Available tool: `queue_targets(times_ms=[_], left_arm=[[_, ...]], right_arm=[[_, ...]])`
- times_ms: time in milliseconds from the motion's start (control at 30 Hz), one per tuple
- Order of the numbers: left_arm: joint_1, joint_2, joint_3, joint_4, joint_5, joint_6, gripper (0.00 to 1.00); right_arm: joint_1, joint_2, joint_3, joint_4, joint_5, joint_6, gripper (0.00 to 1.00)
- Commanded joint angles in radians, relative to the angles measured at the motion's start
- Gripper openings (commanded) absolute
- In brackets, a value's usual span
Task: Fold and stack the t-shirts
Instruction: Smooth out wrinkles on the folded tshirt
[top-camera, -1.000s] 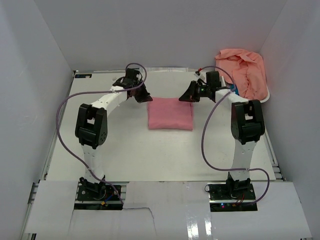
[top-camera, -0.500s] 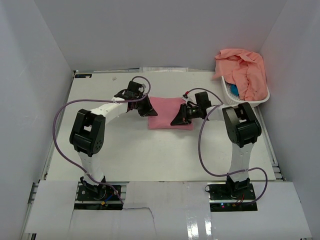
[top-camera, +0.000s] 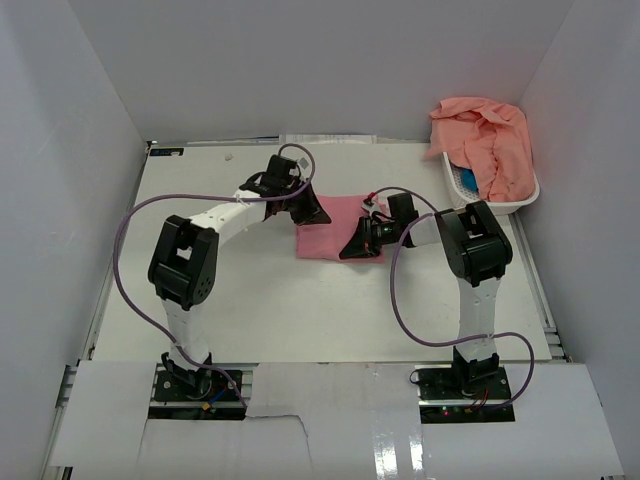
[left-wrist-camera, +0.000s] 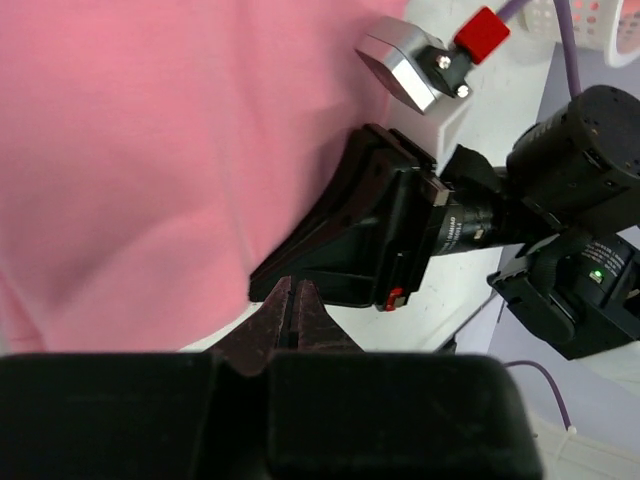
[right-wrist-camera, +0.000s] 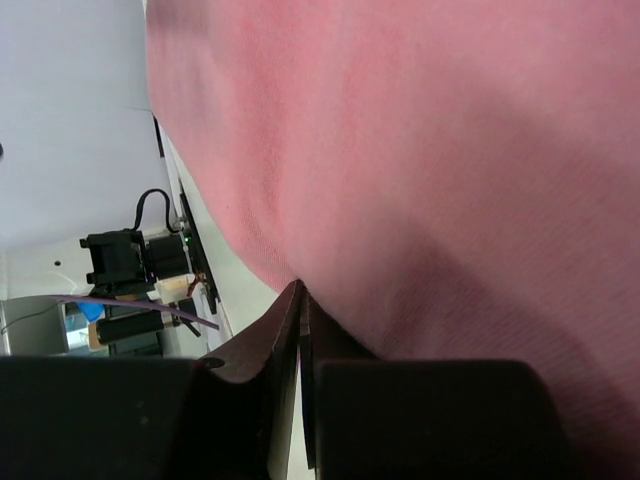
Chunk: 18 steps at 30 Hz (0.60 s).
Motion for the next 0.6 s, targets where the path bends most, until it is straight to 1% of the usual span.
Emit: queue_targets(times_ms=[0,100,200,367,467,567], left_arm=[[-0.032,0.016,0.051,0.013,0.052,0.003,0.0],[-0.032,0.039,0.053,0.013,0.072,0.002,0.0],[-0.032,0.033,0.016,0.03,0.086,-0.001,0.0],[-0.02,0.007,-0.039,0.074,0.101,-0.006,0.0],[-0.001,0.005,-0.07,0.117,0.143,-0.009,0.0],[0.014,0.015,-0.115,0.189,0.207,-0.029,0.0]], right_arm=[[0.023,0.007,-0.045,-0.027,0.074,-0.013,0.08],[0.025,-0.049,-0.028,-0.04,0.054,-0.008,0.08],[0.025,-0.123,-0.001,-0.089,0.053,-0.014,0.08],[0.025,-0.227,0.051,-0.247,0.109,-0.078,0.08],[0.023,-0.275,0.056,-0.321,0.14,-0.112,0.08],[0.022,-0.321,0.047,-0.338,0.159,-0.123,0.08]])
